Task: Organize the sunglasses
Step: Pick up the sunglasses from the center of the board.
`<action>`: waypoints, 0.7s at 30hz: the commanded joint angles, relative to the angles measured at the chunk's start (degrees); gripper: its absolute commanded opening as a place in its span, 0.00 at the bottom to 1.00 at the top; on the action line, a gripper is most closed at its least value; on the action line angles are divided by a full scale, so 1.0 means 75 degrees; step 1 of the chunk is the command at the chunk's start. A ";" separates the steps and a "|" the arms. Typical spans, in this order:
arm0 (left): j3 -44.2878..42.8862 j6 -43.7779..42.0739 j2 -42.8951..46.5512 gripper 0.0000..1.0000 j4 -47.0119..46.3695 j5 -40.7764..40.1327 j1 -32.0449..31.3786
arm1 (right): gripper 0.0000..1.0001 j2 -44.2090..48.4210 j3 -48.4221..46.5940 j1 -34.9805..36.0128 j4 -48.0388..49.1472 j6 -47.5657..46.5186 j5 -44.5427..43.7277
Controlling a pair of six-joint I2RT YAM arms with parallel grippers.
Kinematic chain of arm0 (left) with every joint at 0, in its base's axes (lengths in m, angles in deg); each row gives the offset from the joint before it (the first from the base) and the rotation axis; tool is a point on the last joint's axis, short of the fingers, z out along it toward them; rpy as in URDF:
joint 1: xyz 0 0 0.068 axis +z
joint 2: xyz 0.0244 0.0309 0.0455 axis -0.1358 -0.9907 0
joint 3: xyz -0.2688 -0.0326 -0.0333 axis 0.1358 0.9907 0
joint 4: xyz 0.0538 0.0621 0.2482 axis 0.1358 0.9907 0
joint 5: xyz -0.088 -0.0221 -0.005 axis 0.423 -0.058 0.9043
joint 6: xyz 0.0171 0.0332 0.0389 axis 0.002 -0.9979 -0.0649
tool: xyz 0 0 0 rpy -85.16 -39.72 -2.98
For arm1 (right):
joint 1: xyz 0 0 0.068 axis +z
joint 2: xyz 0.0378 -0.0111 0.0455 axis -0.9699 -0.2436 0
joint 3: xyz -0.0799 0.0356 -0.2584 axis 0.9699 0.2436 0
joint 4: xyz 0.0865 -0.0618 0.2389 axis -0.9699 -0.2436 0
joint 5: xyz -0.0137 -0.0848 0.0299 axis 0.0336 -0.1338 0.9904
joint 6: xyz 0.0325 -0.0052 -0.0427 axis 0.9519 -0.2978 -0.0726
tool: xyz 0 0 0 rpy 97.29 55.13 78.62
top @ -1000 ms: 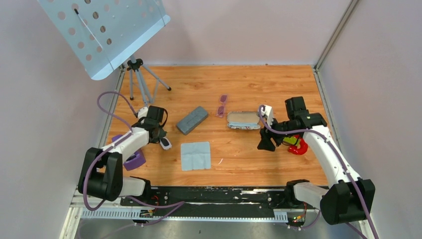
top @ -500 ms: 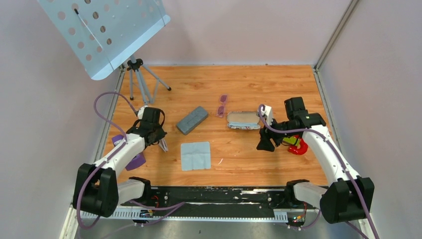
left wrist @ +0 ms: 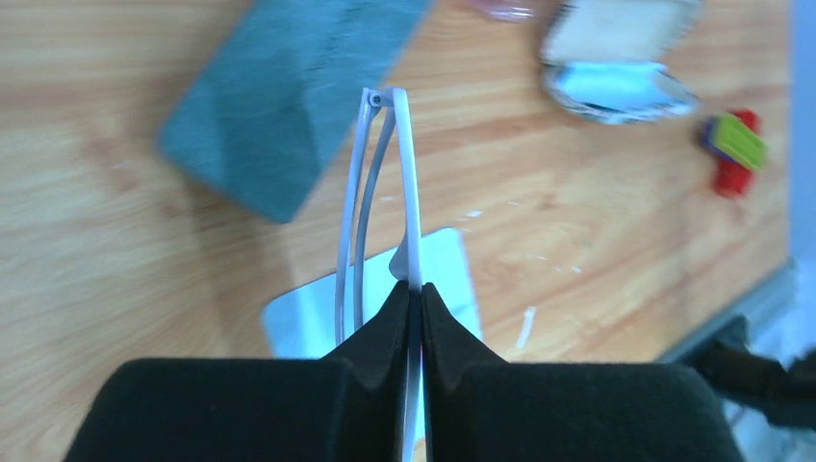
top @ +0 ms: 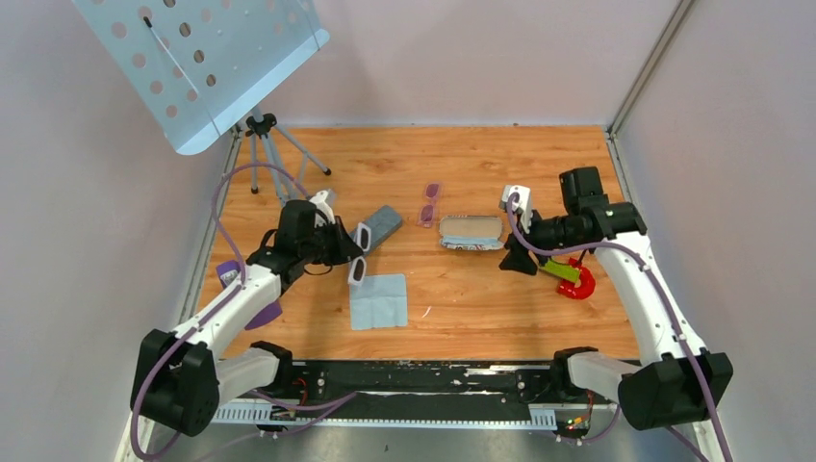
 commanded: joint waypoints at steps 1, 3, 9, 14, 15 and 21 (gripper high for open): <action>-0.0186 -0.0064 -0.0129 0.00 -0.1345 0.2010 -0.0428 | 0.57 -0.0273 -0.1060 -0.0028 -0.0917 -0.1293 0.0329; -0.0255 0.0034 -0.0387 0.00 -0.1643 0.2553 -0.0687 | 0.58 -0.0411 -0.1496 0.0056 -0.0926 -0.1495 0.0326; -0.0580 0.0687 -0.1161 0.00 -0.2915 0.3796 -0.1208 | 0.68 -0.0175 -0.1811 0.1524 -0.0280 -0.2683 -0.1011; -0.1272 0.0694 -0.2191 0.00 -0.2852 0.4438 -0.1416 | 0.75 0.0812 -0.0423 0.3462 0.0809 -0.5377 -0.2883; -0.1394 0.0648 -0.2344 0.00 -0.2768 0.4531 -0.1462 | 0.76 0.0979 -0.0150 0.3754 0.1084 -0.5737 -0.3122; -0.1937 0.0390 -0.2853 0.00 -0.2214 0.4888 -0.1869 | 0.81 0.0863 0.0307 0.5004 0.1821 -0.6439 -0.4055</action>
